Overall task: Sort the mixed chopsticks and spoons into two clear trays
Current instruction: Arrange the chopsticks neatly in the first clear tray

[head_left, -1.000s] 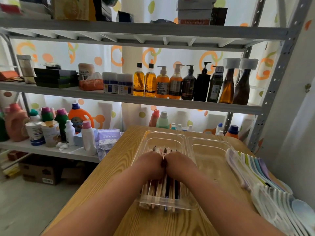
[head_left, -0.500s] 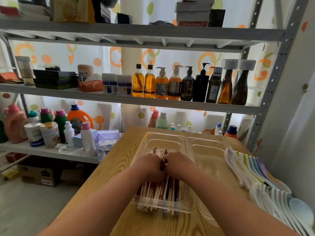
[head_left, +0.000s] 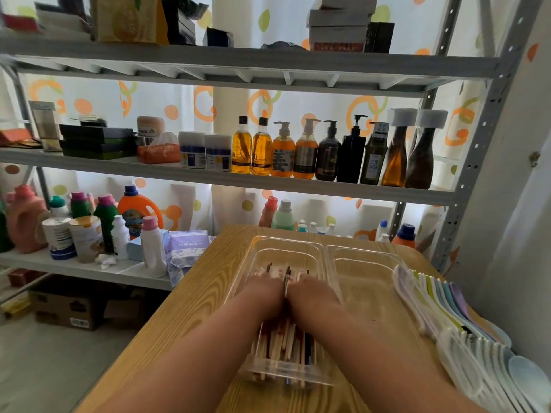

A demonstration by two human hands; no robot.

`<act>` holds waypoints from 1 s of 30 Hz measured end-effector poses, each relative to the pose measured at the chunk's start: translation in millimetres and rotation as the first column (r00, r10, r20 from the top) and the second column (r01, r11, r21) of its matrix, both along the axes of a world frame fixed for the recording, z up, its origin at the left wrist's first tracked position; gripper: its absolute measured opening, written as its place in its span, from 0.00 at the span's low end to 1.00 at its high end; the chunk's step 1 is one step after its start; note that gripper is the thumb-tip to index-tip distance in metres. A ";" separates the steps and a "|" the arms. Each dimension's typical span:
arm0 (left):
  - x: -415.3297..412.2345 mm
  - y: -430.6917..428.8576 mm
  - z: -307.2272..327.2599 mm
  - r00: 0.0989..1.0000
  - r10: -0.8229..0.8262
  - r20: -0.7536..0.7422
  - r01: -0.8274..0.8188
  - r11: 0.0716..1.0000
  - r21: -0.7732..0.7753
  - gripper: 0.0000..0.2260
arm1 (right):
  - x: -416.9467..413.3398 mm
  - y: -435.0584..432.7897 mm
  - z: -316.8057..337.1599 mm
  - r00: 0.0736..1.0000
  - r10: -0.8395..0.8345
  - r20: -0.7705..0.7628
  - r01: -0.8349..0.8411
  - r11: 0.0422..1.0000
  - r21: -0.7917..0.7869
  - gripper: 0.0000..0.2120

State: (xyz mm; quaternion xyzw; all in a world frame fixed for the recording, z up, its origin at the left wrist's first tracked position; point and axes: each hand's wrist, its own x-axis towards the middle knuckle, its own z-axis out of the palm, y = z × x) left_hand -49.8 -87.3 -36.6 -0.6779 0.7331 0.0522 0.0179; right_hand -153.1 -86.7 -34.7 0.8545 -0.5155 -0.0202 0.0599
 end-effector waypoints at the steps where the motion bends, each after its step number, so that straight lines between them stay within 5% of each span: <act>1: -0.8 -0.3 -1.6 1.000 -0.004 0.009 0.004 1.000 0.025 0.16 | 1.2 1.0 -0.8 0.999 -0.004 -0.038 0.004 1.000 -0.013 0.15; 4: 2.9 -2.9 -2.2 0.994 -0.023 -0.108 0.025 0.999 0.021 0.16 | 2.8 2.5 0.7 0.996 0.014 -0.086 -0.013 1.000 0.022 0.15; 8: 6.9 -4.5 -3.9 0.966 -0.043 -0.255 0.034 0.999 -0.040 0.21 | 0.6 -0.5 2.5 0.996 0.013 0.085 -0.022 0.995 0.101 0.15; 15: 7.8 -2.6 -8.1 0.999 -0.040 0.031 0.044 0.991 -0.125 0.12 | -1.1 1.7 0.9 0.994 0.009 0.107 -0.015 0.998 0.057 0.11; 17: 8.5 -2.5 -9.9 0.999 -0.044 0.004 0.044 0.987 -0.152 0.14 | -1.1 2.9 1.6 0.996 0.004 0.090 -0.009 0.999 0.049 0.13; 20: 8.9 -2.6 -11.8 0.996 -0.062 -0.057 0.062 0.998 0.002 0.25 | -1.6 2.2 -2.0 0.998 0.016 -0.063 -0.013 0.999 0.049 0.26; 22: 7.6 -1.8 -7.9 0.997 -0.079 -0.011 0.079 0.996 0.041 0.22 | -0.3 4.3 0.3 0.988 0.021 -0.156 -0.012 0.998 0.053 0.20; 26: 6.1 1.8 1.2 0.995 -0.091 0.042 0.095 0.989 -0.112 0.11 | 0.3 4.6 5.5 0.999 0.017 0.040 -0.020 0.997 0.076 0.11; 30: 7.1 4.0 1.7 0.994 -0.108 -0.008 0.103 0.968 -0.228 0.15 | -1.6 4.0 4.9 0.981 -0.011 0.196 -0.003 0.997 0.071 0.11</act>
